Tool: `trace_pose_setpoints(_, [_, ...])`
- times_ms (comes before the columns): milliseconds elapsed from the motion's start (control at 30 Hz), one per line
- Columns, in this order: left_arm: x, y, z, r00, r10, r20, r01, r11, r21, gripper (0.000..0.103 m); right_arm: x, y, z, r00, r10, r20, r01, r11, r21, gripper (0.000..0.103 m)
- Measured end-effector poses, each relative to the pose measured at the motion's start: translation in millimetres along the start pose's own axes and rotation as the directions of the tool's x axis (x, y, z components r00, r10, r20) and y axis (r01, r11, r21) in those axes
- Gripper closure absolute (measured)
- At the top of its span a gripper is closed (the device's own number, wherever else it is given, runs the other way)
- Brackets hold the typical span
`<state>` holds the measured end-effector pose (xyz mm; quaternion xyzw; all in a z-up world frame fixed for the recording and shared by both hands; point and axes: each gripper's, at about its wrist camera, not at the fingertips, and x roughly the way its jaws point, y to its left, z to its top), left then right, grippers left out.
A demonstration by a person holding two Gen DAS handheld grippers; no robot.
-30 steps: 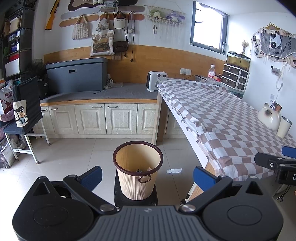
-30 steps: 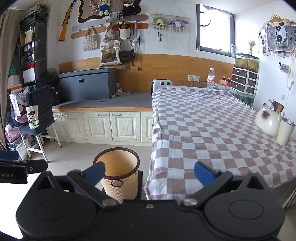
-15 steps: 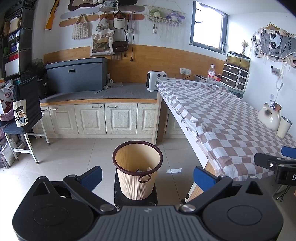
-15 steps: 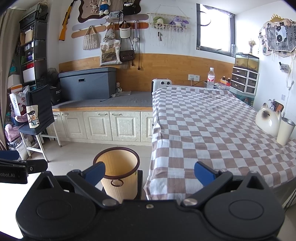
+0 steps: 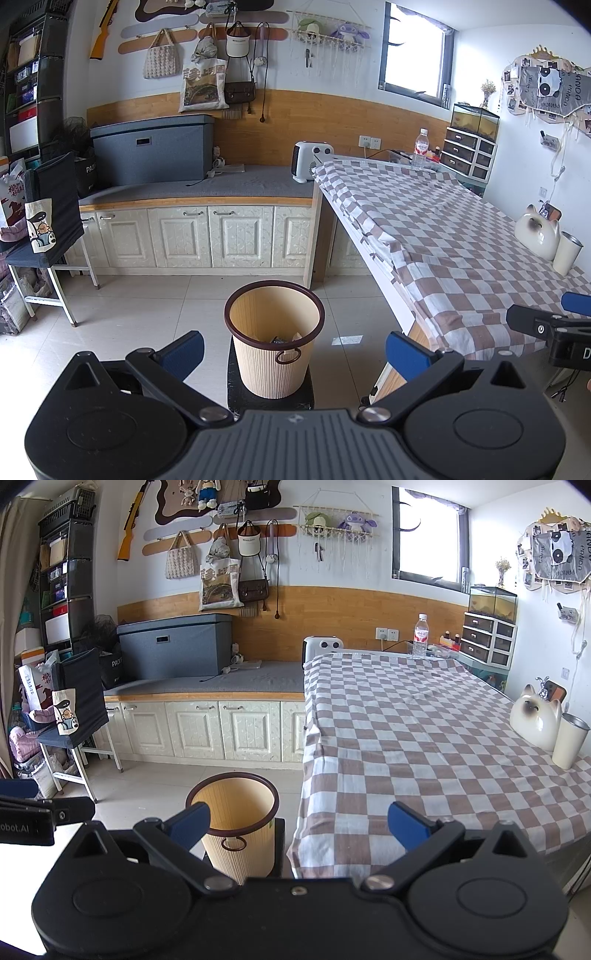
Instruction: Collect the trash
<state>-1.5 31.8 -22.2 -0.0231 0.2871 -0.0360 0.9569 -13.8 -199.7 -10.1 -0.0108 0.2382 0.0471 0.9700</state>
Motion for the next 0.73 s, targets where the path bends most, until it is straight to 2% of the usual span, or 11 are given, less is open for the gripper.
trace_pose_setpoints(733, [1.9, 0.2, -4.2, 1.000, 0.004, 0.000, -0.004, 1.000, -0.003, 0.000, -0.5, 0.1, 1.3, 1.000, 0.000, -0.001, 0.000, 1.000, -0.001, 0.000])
